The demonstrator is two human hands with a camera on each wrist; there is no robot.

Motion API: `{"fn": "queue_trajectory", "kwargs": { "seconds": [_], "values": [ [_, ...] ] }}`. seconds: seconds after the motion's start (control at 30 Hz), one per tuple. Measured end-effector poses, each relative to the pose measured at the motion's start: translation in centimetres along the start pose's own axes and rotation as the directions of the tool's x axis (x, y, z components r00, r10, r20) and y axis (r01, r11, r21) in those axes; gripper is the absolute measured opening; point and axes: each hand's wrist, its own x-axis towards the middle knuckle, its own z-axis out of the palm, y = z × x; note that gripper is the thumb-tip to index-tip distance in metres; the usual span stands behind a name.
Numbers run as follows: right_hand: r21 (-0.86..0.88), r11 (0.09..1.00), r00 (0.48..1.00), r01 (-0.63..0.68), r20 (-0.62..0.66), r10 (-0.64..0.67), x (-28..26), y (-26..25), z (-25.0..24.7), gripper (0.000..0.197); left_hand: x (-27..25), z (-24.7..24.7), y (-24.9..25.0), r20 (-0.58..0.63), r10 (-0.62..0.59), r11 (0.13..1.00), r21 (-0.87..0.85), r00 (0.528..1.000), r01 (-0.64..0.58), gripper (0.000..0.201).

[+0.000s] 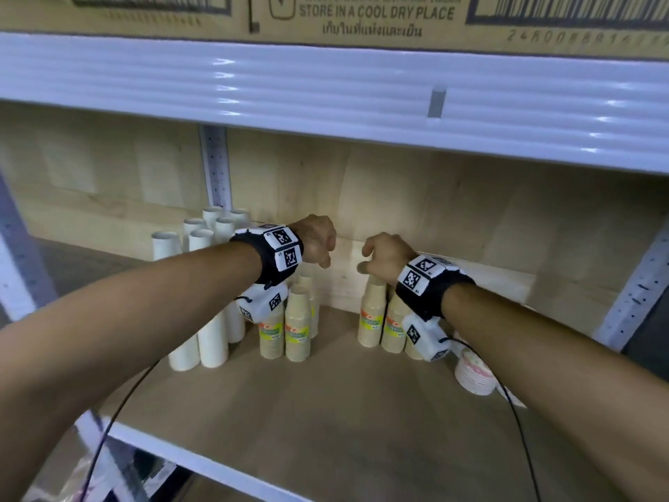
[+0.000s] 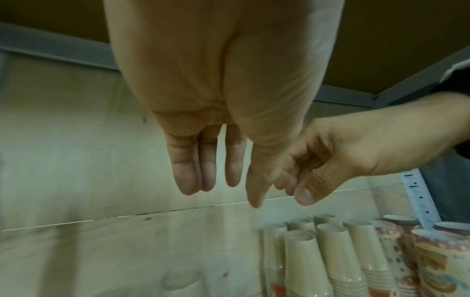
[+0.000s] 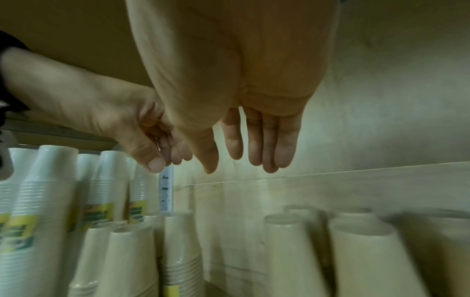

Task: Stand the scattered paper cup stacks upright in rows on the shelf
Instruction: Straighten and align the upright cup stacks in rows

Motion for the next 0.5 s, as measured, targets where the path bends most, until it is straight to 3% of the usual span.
{"fn": "queue_trajectory", "kwargs": {
  "seconds": [0.17, 0.5],
  "values": [
    [0.032, 0.996, 0.995, 0.082, 0.056, -0.084, 0.4, -3.8, 2.2, 0.043, -2.4, -0.4, -3.9, -0.001, -0.085, 0.996, 0.021, 0.996, 0.085, 0.034],
    [0.049, 0.989, 0.975, 0.14, 0.165, -0.147, 0.4, -7.5, 6.1, 0.051, -4.9, 1.8, -6.9, 0.071, -0.101, 0.993, 0.061, 0.992, 0.097, 0.04]
  ]
}}
